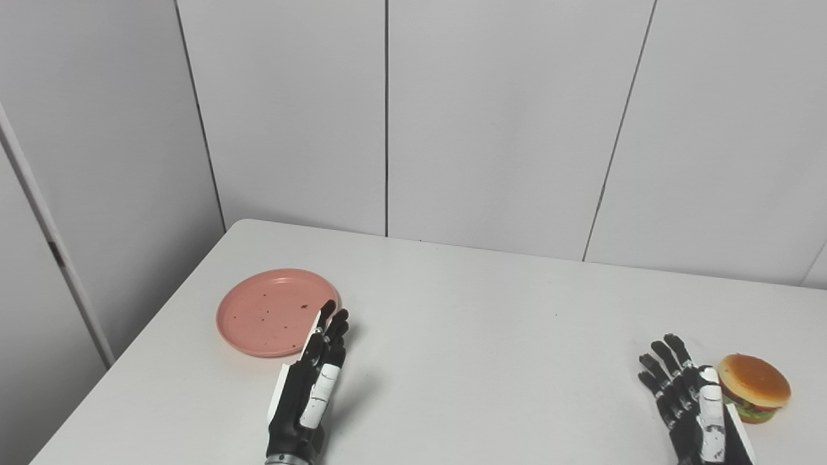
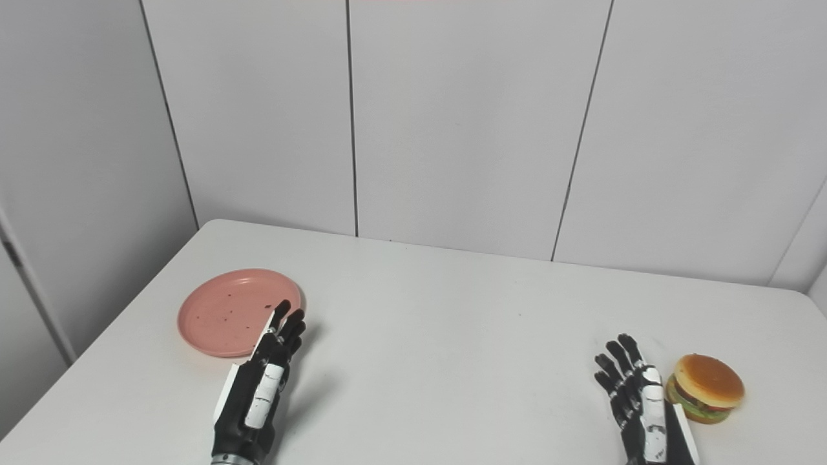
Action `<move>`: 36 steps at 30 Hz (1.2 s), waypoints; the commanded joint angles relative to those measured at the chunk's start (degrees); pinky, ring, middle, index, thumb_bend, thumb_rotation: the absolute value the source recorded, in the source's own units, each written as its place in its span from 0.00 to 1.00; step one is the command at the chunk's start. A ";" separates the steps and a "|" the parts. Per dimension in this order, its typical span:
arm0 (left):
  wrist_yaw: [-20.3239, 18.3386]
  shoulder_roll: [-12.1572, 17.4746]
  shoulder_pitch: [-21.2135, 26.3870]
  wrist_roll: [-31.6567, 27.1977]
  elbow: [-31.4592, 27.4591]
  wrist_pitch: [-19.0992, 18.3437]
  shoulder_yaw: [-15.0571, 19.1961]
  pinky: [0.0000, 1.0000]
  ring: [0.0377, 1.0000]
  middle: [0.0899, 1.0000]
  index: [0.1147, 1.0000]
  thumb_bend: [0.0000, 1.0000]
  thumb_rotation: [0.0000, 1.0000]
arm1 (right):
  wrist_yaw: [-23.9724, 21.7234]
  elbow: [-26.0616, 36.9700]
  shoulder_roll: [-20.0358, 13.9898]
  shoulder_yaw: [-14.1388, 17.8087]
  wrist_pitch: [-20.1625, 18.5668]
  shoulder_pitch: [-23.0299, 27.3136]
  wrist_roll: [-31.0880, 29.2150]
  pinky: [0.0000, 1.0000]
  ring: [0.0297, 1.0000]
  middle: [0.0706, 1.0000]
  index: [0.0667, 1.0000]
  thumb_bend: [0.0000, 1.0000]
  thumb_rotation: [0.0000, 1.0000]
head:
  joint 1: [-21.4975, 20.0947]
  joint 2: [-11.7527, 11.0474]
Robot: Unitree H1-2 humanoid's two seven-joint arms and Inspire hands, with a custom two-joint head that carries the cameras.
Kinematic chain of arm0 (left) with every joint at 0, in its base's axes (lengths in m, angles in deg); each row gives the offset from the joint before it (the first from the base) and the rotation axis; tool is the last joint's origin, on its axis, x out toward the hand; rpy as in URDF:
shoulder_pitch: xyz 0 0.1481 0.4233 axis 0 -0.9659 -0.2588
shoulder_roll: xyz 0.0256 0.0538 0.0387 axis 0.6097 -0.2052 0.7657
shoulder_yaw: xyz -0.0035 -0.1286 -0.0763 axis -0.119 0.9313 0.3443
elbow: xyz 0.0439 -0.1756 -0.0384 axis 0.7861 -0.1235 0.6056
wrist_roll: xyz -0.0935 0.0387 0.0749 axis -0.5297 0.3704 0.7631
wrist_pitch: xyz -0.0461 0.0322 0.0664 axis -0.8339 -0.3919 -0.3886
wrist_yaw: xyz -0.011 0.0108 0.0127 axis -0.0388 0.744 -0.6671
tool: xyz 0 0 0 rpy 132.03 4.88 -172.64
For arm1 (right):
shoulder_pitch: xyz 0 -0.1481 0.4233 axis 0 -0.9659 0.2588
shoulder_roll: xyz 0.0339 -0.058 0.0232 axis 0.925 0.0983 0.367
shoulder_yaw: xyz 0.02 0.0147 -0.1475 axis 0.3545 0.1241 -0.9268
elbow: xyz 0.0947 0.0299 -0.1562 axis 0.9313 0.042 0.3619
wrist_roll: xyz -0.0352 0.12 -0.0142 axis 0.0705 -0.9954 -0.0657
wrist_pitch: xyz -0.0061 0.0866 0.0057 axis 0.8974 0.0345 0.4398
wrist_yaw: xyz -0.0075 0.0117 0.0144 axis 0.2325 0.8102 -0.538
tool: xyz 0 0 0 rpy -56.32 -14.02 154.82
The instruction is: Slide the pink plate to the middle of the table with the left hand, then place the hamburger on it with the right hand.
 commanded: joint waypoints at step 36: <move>1.42 23.60 25.93 -0.79 11.80 -2.54 13.61 0.84 0.93 0.89 0.89 1.00 0.86 | -0.91 -3.50 2.14 -0.98 1.99 -2.89 -0.60 0.81 0.81 0.81 0.86 0.84 0.96 | -2.13 0.88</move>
